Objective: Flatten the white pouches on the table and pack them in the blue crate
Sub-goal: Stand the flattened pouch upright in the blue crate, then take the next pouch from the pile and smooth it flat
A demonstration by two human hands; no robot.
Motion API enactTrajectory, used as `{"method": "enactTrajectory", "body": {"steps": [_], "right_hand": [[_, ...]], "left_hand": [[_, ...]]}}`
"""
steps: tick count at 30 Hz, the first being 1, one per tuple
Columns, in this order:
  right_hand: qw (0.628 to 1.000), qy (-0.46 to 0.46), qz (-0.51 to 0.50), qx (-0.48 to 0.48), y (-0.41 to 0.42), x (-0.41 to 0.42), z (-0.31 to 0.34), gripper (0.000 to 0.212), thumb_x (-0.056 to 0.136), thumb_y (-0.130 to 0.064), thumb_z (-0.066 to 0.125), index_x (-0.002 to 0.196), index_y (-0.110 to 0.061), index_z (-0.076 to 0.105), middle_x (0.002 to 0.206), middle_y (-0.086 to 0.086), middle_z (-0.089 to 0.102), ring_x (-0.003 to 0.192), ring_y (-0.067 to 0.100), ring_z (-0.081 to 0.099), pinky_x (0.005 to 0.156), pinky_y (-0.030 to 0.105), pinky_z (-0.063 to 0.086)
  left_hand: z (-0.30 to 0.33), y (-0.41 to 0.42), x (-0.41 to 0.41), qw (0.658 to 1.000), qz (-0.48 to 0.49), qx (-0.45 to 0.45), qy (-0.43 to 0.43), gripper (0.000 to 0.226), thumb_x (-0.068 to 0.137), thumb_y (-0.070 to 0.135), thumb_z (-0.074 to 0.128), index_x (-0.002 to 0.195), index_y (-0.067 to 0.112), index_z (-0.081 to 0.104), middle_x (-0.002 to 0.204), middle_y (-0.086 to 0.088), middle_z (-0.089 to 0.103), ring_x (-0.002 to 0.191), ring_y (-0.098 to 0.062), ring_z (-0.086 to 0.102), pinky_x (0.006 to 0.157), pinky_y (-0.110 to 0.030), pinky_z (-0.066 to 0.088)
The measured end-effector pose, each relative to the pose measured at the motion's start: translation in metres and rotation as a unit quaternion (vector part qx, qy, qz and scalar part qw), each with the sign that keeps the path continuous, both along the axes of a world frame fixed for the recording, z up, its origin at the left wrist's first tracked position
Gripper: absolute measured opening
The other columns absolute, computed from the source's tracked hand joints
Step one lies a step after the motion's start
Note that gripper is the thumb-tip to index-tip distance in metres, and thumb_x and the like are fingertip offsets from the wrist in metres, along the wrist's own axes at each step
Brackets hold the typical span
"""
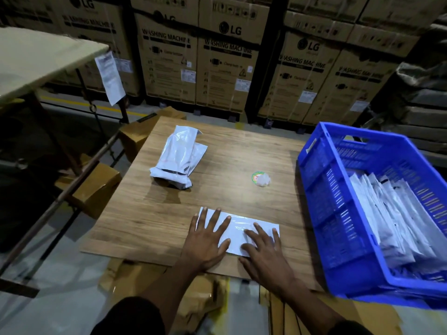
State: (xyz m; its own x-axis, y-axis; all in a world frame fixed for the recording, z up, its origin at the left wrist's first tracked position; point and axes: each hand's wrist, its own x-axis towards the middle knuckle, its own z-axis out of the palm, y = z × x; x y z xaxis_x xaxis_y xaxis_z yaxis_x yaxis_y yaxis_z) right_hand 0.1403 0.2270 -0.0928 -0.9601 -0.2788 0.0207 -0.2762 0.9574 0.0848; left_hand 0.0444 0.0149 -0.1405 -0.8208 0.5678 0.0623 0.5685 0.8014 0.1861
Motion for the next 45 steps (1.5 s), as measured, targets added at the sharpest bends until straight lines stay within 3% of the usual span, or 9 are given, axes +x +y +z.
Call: {"method": "enactTrajectory", "body": {"steps": [5,8,12,16,21,26,30,36,45], "right_hand": [[0.999,0.050,0.004,-0.013,-0.007,-0.009,0.002,0.007,0.087,-0.028,0.064,0.088,-0.021,0.065,0.128,0.003,0.061,0.139,0.031,0.043,0.101,0.065,0.039],[0.998,0.045,-0.022,-0.027,-0.010,-0.015,0.006,0.015,0.086,-0.030,0.060,0.091,-0.018,0.068,0.124,0.003,0.064,0.135,0.031,0.048,0.100,0.061,0.042],[0.995,0.048,-0.027,-0.083,-0.011,-0.012,0.014,0.023,0.090,-0.029,0.051,0.101,-0.015,0.065,0.134,0.008,0.059,0.134,0.037,0.047,0.096,0.056,0.047],[0.991,0.034,0.128,0.032,-0.011,0.008,0.030,0.041,0.083,-0.026,0.052,0.125,-0.027,0.056,0.150,-0.007,0.046,0.147,0.040,0.026,0.109,0.073,0.025],[0.984,-0.008,0.146,0.106,-0.002,-0.013,0.035,0.024,0.092,-0.024,0.042,0.097,-0.030,0.065,0.131,-0.006,0.062,0.137,0.044,0.044,0.102,0.070,0.037],[0.993,-0.098,0.063,0.037,0.011,-0.046,0.076,0.041,0.092,-0.047,0.033,0.107,-0.028,0.066,0.114,-0.001,0.065,0.105,0.029,0.063,0.066,0.042,0.055],[0.996,-0.090,0.019,-0.018,0.042,-0.058,0.102,0.043,0.093,-0.030,0.038,0.130,-0.018,0.058,0.131,0.006,0.059,0.112,0.032,0.059,0.086,0.041,0.051],[0.985,0.010,0.003,-0.173,0.088,-0.057,0.120,0.039,0.079,-0.009,0.065,0.118,-0.004,0.066,0.110,0.008,0.072,0.097,0.026,0.069,0.082,0.034,0.055],[0.943,0.187,-0.043,-0.270,0.161,-0.044,0.188,0.039,0.079,0.002,0.061,0.114,-0.012,0.071,0.101,0.002,0.075,0.087,0.017,0.071,0.081,0.028,0.053]], "left_hand": [[0.004,0.004,-0.003,1.000,0.001,-0.013,-0.019,0.078,0.097,0.074,0.014,0.159,0.028,0.028,0.167,-0.011,0.023,0.151,-0.045,0.019,0.115,-0.061,0.012],[0.007,0.003,0.002,1.000,-0.017,-0.020,0.012,0.089,0.092,0.077,0.035,0.157,0.016,0.036,0.165,-0.015,0.027,0.151,-0.043,0.024,0.113,-0.069,0.019],[0.013,0.003,0.001,0.997,-0.036,-0.037,0.054,0.070,0.074,0.034,0.080,0.139,0.020,0.058,0.152,-0.009,0.050,0.145,-0.035,0.033,0.108,-0.072,0.028],[0.021,0.006,-0.007,0.996,-0.033,-0.042,0.066,0.067,0.067,0.016,0.082,0.130,0.027,0.062,0.141,-0.007,0.060,0.136,-0.036,0.047,0.106,-0.070,0.025],[0.039,0.014,-0.016,0.994,-0.065,-0.034,0.075,0.073,0.062,0.011,0.081,0.128,0.029,0.057,0.139,-0.003,0.061,0.138,-0.031,0.044,0.100,-0.073,0.037],[0.055,0.027,-0.006,0.995,0.040,0.073,0.051,0.087,0.085,0.034,0.067,0.160,0.022,0.023,0.169,-0.013,0.012,0.152,-0.035,0.021,0.108,-0.059,0.037],[0.044,0.033,0.004,0.988,0.074,0.136,0.015,0.094,0.093,0.042,0.057,0.163,0.022,-0.004,0.170,-0.011,-0.007,0.153,-0.034,0.021,0.110,-0.050,0.036],[0.014,0.055,0.012,1.000,0.020,-0.016,-0.013,0.061,0.089,0.051,0.040,0.136,0.018,0.062,0.151,-0.012,0.049,0.139,-0.035,0.044,0.102,-0.073,0.036],[0.085,0.144,-0.010,0.994,-0.029,0.068,0.076,0.051,0.090,0.044,0.038,0.128,0.019,0.062,0.149,-0.010,0.050,0.142,-0.035,0.041,0.103,-0.070,0.038]]}}
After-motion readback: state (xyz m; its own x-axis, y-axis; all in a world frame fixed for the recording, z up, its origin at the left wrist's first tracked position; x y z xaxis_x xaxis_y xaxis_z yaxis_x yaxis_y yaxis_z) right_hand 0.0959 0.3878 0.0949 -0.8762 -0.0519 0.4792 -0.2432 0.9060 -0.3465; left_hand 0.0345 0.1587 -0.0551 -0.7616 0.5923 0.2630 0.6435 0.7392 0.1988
